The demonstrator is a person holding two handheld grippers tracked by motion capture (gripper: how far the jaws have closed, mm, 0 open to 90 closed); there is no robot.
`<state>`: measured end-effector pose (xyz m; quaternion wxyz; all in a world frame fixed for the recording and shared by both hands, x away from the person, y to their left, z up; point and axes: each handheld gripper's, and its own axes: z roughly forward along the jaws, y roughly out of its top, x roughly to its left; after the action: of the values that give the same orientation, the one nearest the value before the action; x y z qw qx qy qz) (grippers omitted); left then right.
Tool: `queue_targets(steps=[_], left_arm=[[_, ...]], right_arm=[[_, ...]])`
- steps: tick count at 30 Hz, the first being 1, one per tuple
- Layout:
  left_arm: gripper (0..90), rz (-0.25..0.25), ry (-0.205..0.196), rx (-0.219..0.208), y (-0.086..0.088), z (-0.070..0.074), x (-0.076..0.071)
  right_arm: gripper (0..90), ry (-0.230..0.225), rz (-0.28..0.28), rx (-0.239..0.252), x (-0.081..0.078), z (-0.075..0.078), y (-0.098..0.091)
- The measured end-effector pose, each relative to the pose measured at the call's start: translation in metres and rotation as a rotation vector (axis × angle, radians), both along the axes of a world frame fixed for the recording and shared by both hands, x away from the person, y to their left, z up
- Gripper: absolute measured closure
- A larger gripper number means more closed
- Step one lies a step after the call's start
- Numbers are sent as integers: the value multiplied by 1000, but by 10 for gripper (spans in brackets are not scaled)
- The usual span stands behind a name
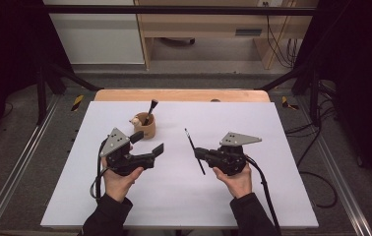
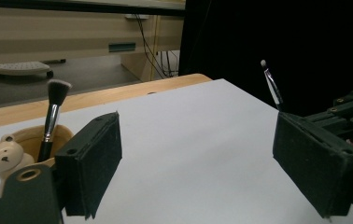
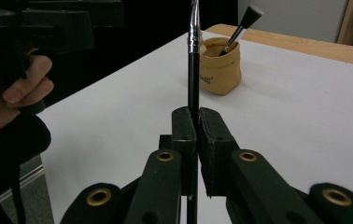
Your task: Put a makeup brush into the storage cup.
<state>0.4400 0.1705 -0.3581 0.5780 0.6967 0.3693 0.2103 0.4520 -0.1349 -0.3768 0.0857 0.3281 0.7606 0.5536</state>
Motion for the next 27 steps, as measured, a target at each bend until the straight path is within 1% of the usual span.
queue_targets(steps=[6,9,23,27], left_arm=[[152,-7,10,-18,-8,-1,4],[158,-13,17,-36,-11,-2,6],[177,-42,25,-63,-28,-3,9],[191,-52,32,-81,-33,-5,10]], right_arm=[[857,-6,5,18,0,-1,3],[857,-6,7,22,-1,-1,5],[857,-21,17,41,-3,-4,13],[857,-20,18,49,-4,-4,14]])
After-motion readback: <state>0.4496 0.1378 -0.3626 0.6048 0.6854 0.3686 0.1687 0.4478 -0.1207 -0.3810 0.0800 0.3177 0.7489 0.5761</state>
